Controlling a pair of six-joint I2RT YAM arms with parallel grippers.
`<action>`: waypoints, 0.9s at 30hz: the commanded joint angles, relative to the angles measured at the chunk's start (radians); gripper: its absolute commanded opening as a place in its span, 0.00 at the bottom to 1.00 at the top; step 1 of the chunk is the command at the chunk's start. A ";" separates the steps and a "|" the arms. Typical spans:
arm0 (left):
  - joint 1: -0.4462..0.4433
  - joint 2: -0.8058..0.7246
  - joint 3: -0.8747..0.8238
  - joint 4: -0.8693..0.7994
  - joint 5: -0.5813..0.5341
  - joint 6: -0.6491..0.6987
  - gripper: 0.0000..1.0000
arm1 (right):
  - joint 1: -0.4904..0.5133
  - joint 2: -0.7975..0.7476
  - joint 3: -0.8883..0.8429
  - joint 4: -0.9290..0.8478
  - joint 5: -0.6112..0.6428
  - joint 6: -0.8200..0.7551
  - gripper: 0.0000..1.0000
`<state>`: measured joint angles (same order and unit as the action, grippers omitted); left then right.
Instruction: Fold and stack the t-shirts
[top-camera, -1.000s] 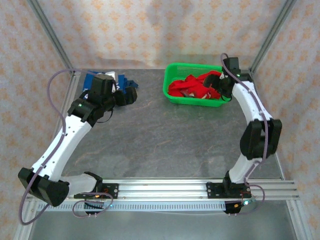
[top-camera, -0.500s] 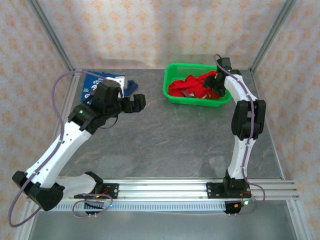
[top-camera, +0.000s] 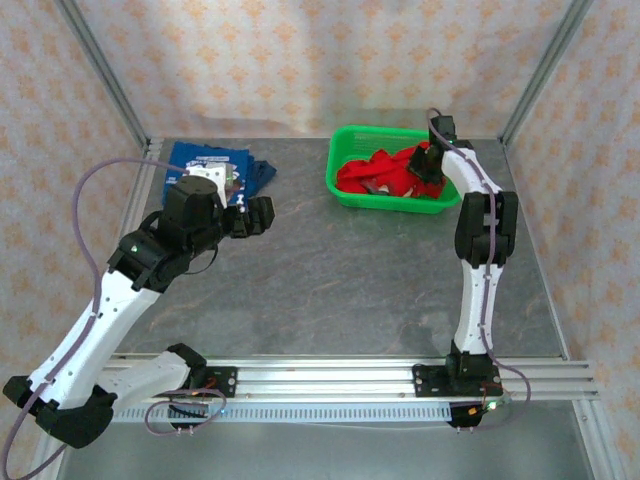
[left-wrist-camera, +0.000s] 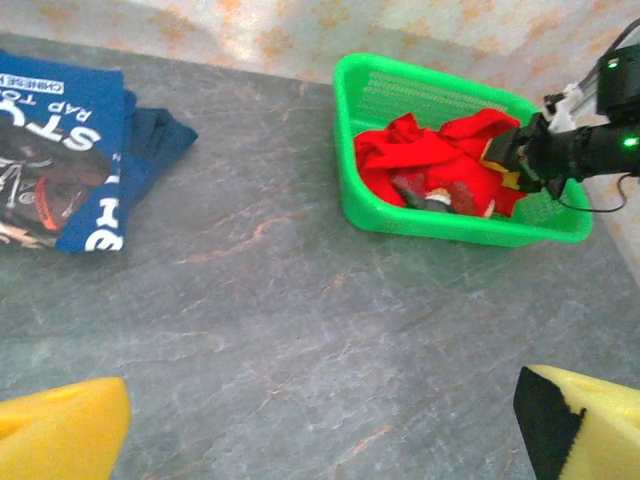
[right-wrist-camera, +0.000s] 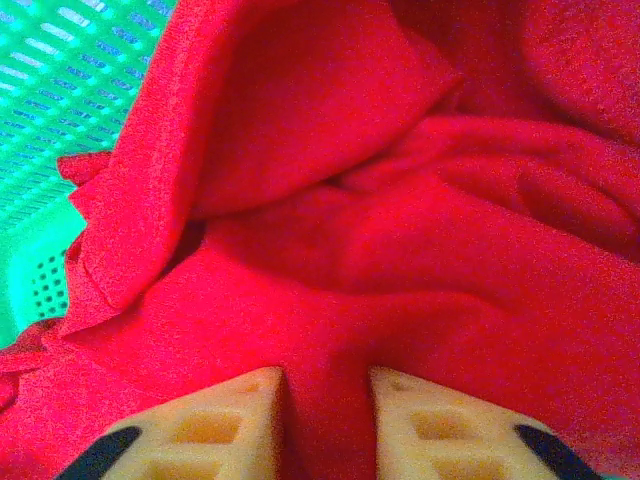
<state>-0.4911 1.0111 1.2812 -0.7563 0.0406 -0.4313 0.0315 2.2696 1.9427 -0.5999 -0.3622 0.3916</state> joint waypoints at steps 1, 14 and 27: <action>-0.007 -0.025 -0.024 -0.018 -0.053 -0.024 1.00 | -0.004 -0.022 0.029 0.059 -0.050 0.075 0.05; 0.036 0.077 0.051 0.087 -0.009 -0.040 1.00 | 0.141 -0.336 0.281 0.292 -0.343 0.245 0.00; 0.147 0.049 0.344 0.051 -0.197 -0.034 1.00 | 0.447 -0.238 0.764 0.235 -0.384 0.525 0.00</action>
<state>-0.3542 1.1011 1.5887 -0.6930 -0.0612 -0.4789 0.4591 1.9957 2.7205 -0.3004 -0.7341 0.8574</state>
